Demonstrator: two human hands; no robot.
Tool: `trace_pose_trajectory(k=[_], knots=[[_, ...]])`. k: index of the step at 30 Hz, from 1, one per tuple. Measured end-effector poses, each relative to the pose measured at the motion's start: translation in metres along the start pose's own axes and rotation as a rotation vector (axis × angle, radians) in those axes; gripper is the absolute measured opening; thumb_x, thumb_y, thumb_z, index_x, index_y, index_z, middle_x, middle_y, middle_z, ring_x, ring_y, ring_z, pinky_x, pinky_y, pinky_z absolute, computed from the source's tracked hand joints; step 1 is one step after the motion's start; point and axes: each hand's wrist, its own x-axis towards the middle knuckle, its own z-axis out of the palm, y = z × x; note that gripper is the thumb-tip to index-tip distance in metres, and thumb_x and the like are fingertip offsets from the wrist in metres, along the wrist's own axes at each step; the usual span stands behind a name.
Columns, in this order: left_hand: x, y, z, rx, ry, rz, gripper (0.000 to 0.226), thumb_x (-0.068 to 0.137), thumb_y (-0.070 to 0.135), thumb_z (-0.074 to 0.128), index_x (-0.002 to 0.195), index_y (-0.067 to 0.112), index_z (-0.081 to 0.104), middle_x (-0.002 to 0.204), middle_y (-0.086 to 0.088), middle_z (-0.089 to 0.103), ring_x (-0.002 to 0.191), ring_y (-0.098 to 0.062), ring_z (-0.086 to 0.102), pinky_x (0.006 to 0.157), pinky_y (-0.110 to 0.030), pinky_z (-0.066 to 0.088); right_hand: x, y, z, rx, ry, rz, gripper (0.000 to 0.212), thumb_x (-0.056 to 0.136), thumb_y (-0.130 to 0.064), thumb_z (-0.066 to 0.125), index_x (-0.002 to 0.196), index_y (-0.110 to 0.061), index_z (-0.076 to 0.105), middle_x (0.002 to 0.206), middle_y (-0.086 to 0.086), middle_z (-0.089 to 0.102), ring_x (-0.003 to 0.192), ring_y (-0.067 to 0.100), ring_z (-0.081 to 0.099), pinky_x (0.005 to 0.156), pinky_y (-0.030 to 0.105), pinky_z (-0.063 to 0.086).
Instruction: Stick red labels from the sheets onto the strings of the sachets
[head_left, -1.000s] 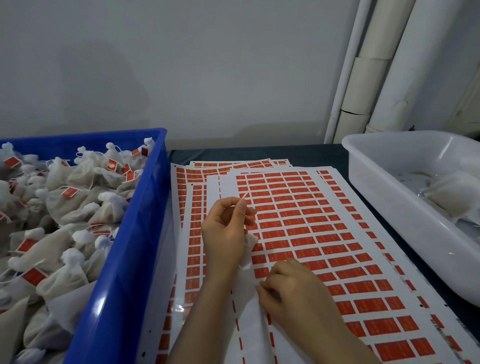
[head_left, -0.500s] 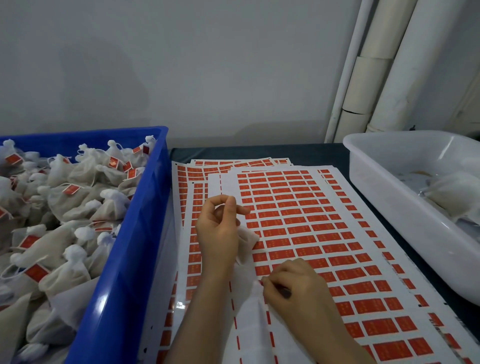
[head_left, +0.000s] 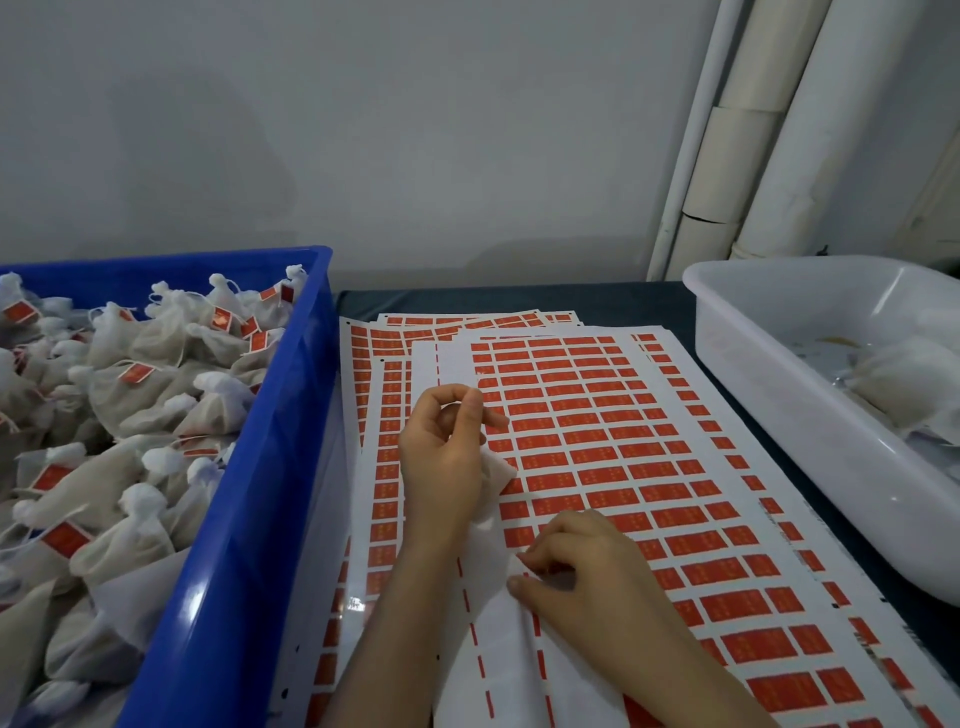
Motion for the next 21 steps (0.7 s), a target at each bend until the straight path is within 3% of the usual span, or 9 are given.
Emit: trace_pose_trajectory(k=[3, 8, 12, 14, 21], knots=[[0.001, 0.0, 0.0, 0.001, -0.004, -0.001, 0.008, 0.092, 0.027, 0.054, 0.086, 0.029, 0.058, 0.077, 0.022, 0.069, 0.076, 0.004, 0.065, 0.059, -0.006, 0.051, 0.004, -0.002, -0.005, 0.004, 0.003, 0.004, 0.02, 0.084, -0.041, 0.061, 0.093, -0.025, 0.069, 0.091, -0.019, 0.053, 0.086, 0.0, 0.051, 0.085, 0.009, 0.039], [0.001, 0.0, 0.0, -0.005, -0.009, -0.01, 0.009, 0.092, 0.027, 0.054, 0.085, 0.03, 0.058, 0.075, 0.022, 0.069, 0.076, 0.004, 0.065, 0.059, -0.004, 0.05, 0.008, -0.003, -0.012, 0.068, -0.037, 0.07, 0.011, 0.083, -0.036, 0.063, 0.082, -0.028, 0.07, 0.077, -0.021, 0.056, 0.075, -0.003, 0.055, 0.064, 0.003, 0.035], [0.001, 0.0, 0.0, 0.0, -0.017, -0.014, 0.007, 0.092, 0.028, 0.054, 0.086, 0.03, 0.058, 0.076, 0.023, 0.069, 0.077, 0.005, 0.065, 0.059, -0.003, 0.049, 0.014, -0.004, -0.016, 0.099, -0.122, 0.134, 0.019, 0.083, -0.033, 0.063, 0.064, -0.034, 0.064, 0.067, -0.018, 0.06, 0.068, -0.009, 0.056, 0.053, 0.003, 0.035], [0.001, 0.0, 0.0, -0.007, -0.022, -0.024, 0.007, 0.092, 0.028, 0.055, 0.085, 0.029, 0.058, 0.075, 0.023, 0.069, 0.077, 0.007, 0.064, 0.057, -0.002, 0.048, 0.017, -0.004, -0.019, 0.112, -0.168, 0.176, 0.022, 0.083, -0.033, 0.064, 0.061, -0.036, 0.062, 0.065, -0.019, 0.062, 0.066, -0.012, 0.057, 0.051, 0.003, 0.035], [0.002, 0.001, -0.001, -0.001, -0.051, -0.038, 0.007, 0.092, 0.028, 0.055, 0.086, 0.028, 0.059, 0.076, 0.022, 0.069, 0.077, 0.009, 0.064, 0.051, -0.001, 0.043, 0.03, -0.011, -0.034, 0.109, -0.39, 0.272, 0.013, 0.078, -0.037, 0.069, 0.066, -0.034, 0.066, 0.067, -0.016, 0.066, 0.063, 0.002, 0.063, 0.051, 0.01, 0.042]])
